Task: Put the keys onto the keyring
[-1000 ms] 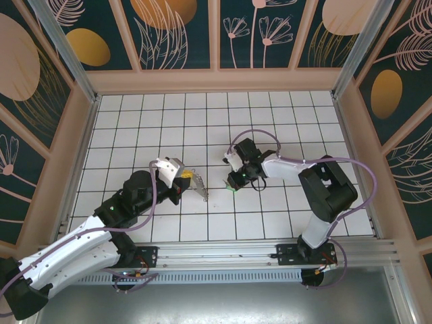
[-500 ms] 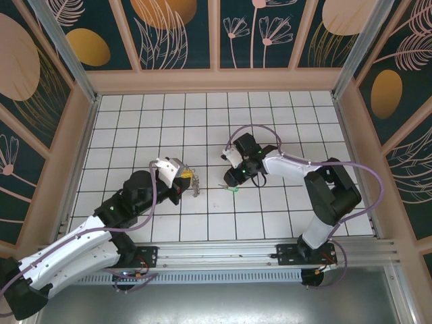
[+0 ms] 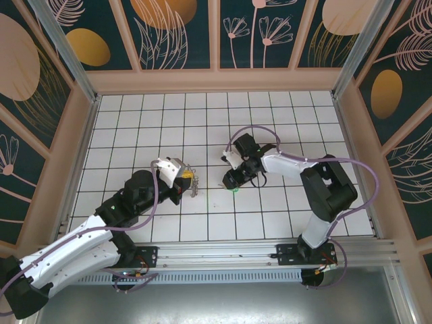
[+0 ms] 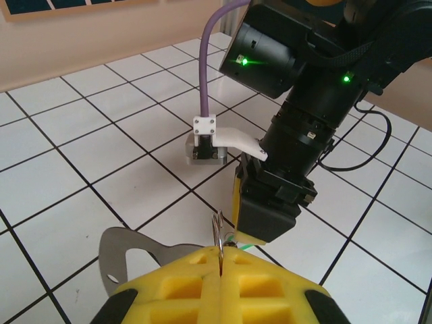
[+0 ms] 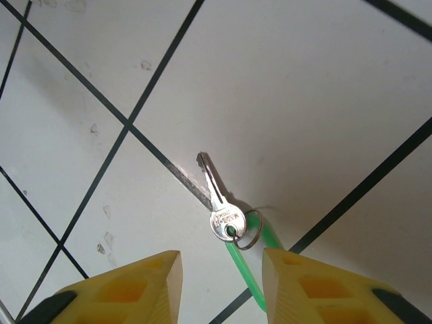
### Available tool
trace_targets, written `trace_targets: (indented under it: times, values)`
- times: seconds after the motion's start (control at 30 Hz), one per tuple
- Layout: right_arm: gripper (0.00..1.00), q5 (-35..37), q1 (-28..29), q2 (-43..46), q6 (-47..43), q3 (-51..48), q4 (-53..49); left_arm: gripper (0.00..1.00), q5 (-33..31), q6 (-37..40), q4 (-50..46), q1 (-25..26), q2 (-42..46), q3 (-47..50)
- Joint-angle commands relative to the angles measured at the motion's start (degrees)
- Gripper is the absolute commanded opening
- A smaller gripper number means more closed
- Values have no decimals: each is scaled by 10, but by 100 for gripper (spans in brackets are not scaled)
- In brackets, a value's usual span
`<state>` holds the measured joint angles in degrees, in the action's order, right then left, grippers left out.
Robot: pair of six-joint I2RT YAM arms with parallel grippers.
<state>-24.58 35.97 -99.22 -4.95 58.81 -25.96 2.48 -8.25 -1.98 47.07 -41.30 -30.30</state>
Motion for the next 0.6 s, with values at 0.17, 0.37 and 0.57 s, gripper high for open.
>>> trace_targets:
  times: [0.17,0.37,0.57]
  values:
    - [32,-20,-4,-30,12,21,-15,0,1,2,28,4,12,2]
    - [29,-23,-5,-39,11,27,-12,0,3,2,29,4,14,2]
    - [24,-25,-6,-44,11,25,-9,0,5,2,28,3,17,2]
